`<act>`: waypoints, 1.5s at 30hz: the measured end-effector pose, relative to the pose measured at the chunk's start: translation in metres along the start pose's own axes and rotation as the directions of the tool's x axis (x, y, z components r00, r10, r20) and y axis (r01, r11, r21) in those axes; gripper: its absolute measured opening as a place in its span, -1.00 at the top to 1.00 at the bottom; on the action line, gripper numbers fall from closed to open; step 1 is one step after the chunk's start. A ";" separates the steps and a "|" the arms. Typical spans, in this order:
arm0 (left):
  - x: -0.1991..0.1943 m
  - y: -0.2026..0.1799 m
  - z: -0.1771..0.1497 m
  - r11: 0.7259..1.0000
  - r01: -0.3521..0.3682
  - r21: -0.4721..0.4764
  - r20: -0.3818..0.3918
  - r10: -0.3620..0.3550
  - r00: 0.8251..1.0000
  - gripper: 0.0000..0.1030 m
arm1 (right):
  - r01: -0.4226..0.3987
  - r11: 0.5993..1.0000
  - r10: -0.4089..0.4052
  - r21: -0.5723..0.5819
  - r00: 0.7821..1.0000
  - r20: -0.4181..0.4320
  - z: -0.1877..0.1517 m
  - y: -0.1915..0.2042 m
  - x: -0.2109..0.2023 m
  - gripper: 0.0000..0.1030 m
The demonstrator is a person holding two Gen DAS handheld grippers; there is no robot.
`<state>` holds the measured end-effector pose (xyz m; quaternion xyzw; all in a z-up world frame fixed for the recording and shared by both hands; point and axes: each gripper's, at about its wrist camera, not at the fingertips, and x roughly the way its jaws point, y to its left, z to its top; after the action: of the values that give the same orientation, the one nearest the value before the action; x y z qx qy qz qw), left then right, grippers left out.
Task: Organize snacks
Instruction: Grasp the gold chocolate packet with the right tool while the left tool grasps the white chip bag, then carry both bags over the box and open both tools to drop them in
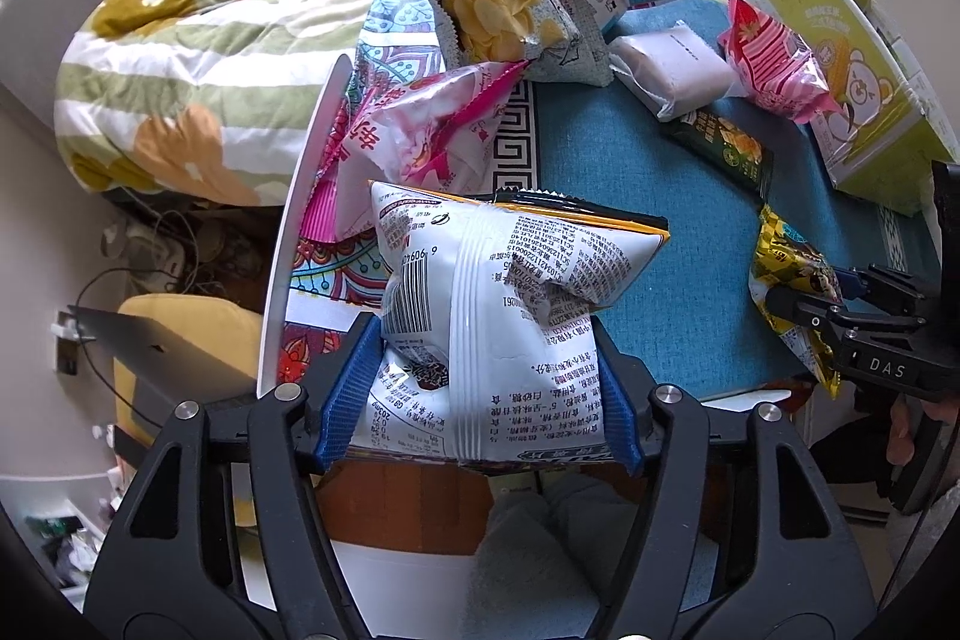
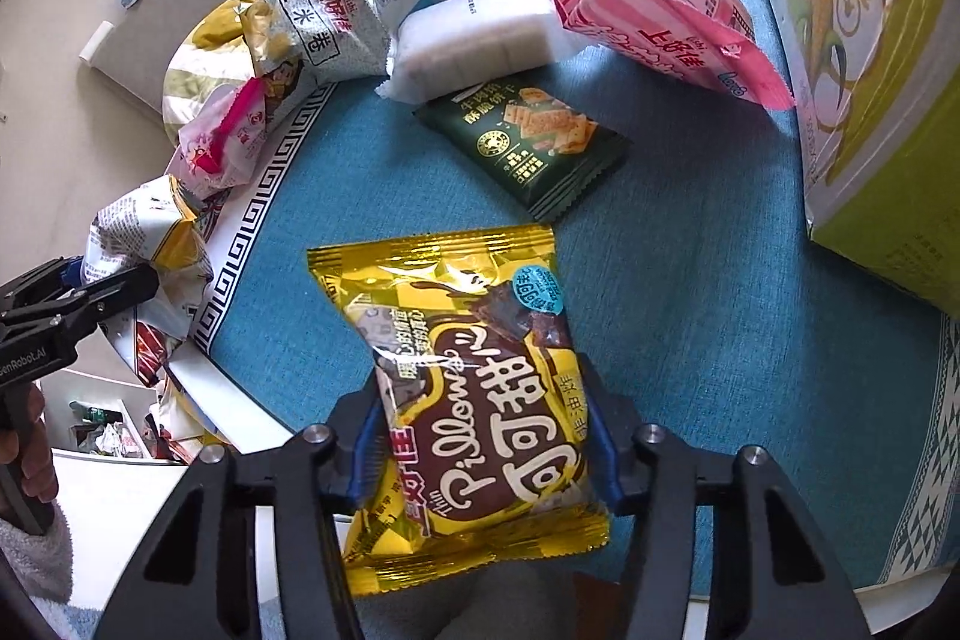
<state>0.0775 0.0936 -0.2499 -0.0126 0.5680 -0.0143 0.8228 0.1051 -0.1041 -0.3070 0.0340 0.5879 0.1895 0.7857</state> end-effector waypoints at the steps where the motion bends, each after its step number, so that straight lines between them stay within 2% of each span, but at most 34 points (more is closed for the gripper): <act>1: -0.001 0.000 0.000 1.000 0.001 -0.002 0.001 -0.001 1.000 -0.22 | 0.001 1.000 -0.001 0.001 1.000 0.004 -0.001 0.000 -0.001 0.05; 9: -0.016 -0.004 -0.001 1.000 0.003 0.003 0.031 -0.004 1.000 -0.22 | -0.002 1.000 0.001 0.003 0.998 0.056 0.000 0.006 -0.019 0.13; 17: -0.054 -0.015 0.008 0.999 0.028 0.024 0.094 -0.030 0.995 -0.22 | -0.016 0.999 0.012 0.031 0.992 0.125 0.000 0.012 -0.057 0.14; 21: -0.080 -0.031 0.024 0.996 0.058 0.066 0.155 -0.068 0.986 -0.22 | -0.015 0.997 0.002 0.071 0.984 0.180 0.000 0.013 -0.089 0.14; 25: -0.104 -0.053 0.046 0.987 0.099 0.123 0.215 -0.124 0.969 -0.22 | 0.007 0.994 -0.035 0.113 0.970 0.240 0.002 0.013 -0.122 0.14; 30: -0.125 -0.093 0.075 0.971 0.125 0.203 0.267 -0.178 0.947 -0.22 | 0.054 0.986 -0.102 0.160 0.944 0.315 0.006 -0.002 -0.170 0.14; 38: -0.136 -0.178 0.131 0.951 0.158 0.266 0.316 -0.241 0.918 -0.22 | 0.087 0.969 -0.173 0.231 0.907 0.383 0.027 -0.065 -0.226 0.14; 41: -0.129 -0.220 0.156 0.948 0.166 0.272 0.322 -0.252 0.913 -0.22 | 0.100 0.966 -0.191 0.240 0.898 0.397 0.041 -0.094 -0.239 0.14; 45: -0.115 -0.279 0.193 0.944 0.172 0.280 0.312 -0.259 0.914 -0.22 | 0.116 0.963 -0.209 0.242 0.890 0.405 0.058 -0.138 -0.254 0.14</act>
<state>0.2148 -0.1798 -0.0639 0.0243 0.4040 -0.1738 0.8977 0.1353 -0.3080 -0.0958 0.1085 0.4193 0.0471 0.9001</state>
